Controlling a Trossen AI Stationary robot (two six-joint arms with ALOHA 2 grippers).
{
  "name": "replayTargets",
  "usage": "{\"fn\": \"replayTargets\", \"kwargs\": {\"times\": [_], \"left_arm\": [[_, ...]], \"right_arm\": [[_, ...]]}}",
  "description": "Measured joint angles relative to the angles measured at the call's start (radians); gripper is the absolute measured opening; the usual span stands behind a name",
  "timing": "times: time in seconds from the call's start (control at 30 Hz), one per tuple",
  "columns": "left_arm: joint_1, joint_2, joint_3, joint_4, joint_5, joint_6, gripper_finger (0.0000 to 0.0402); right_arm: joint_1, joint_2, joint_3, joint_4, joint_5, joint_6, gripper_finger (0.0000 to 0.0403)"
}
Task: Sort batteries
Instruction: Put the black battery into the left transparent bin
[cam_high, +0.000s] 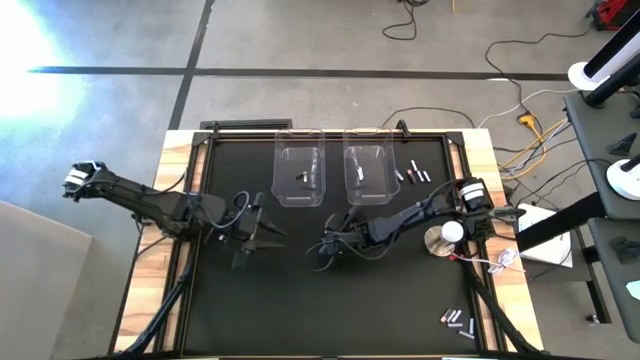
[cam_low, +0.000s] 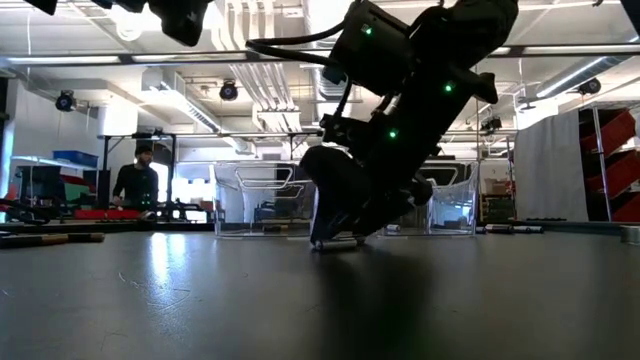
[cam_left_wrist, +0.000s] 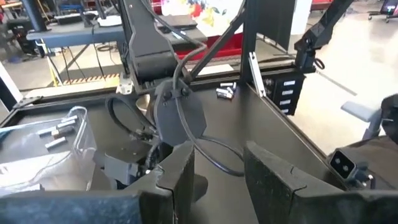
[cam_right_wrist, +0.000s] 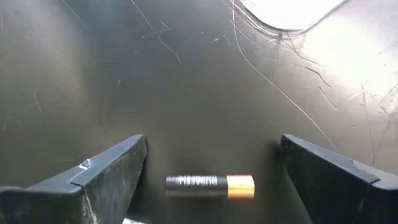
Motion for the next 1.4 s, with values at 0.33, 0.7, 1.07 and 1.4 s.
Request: {"fn": "replayTargets", "kwargs": {"times": [0.33,0.7,1.07,1.4], "left_arm": [[-0.002,0.000,0.001,0.008,0.000,0.002,0.0118],[-0.006,0.000,0.001,0.008,0.000,-0.001,0.0118],[-0.006,0.000,0.001,0.012,0.000,-0.002,0.0118],[-0.006,0.000,0.001,0.011,0.000,-0.002,0.0118]], "right_arm": [[-0.015,0.011,0.000,-0.005,-0.048,0.024,0.0364],[-0.004,-0.163,-0.003,-0.130,-0.295,-0.381,0.0338],[-0.041,-0.198,-0.019,-0.365,-0.392,-0.740,0.0259],[-0.055,-0.136,-0.019,-0.340,-0.490,-0.755,0.0185]]}}
